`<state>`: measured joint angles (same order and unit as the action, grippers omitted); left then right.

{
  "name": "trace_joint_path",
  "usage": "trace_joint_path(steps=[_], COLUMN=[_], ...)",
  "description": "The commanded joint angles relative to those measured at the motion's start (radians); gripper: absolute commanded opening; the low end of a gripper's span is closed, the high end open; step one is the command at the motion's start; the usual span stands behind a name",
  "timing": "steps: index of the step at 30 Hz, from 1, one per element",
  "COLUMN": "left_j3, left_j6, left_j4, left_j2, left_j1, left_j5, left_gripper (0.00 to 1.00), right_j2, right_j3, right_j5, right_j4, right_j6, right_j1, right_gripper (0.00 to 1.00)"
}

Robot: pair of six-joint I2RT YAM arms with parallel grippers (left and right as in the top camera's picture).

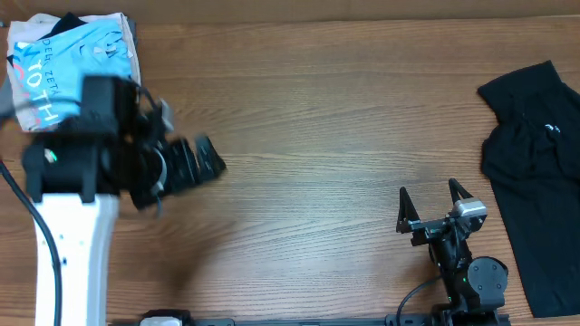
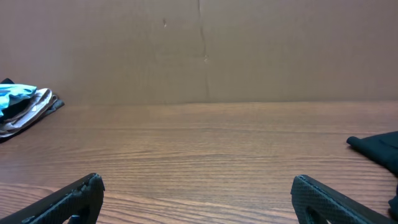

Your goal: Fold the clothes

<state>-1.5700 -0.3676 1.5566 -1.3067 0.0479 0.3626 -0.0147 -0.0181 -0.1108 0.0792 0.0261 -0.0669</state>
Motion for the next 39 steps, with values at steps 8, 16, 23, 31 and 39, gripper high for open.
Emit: trace_joint_path(steps=[8,16,23,31,39], left_j3=[0.463,0.893,1.22,1.435,1.567], left_j6=[0.028,0.176,0.2,0.158,0.156], left_j4=[-0.323,-0.998,-1.328,-1.539,-1.634], left_j2=[0.324,0.669,0.95,1.162,1.282], left_j1=[0.009,0.003,-0.08,-0.148,-0.148], left_j5=[-0.097,-0.06,-0.058,-0.109,-0.209], left_gripper=[1.0,1.0,1.0,1.0,1.0], right_j2=[0.012,0.012,0.012,0.012,0.012], right_j3=[0.01,0.01,0.01,0.01,0.01], right_j5=[0.012,0.012,0.012,0.012,0.012], right_j4=[-0.005,-0.005,-0.005,-0.005,-0.005], right_j6=[0.003,0.003,0.003,0.003,0.003], right_j1=[-0.003,-0.003,-0.003,-0.003,-0.003], right_gripper=[1.0,1.0,1.0,1.0,1.0])
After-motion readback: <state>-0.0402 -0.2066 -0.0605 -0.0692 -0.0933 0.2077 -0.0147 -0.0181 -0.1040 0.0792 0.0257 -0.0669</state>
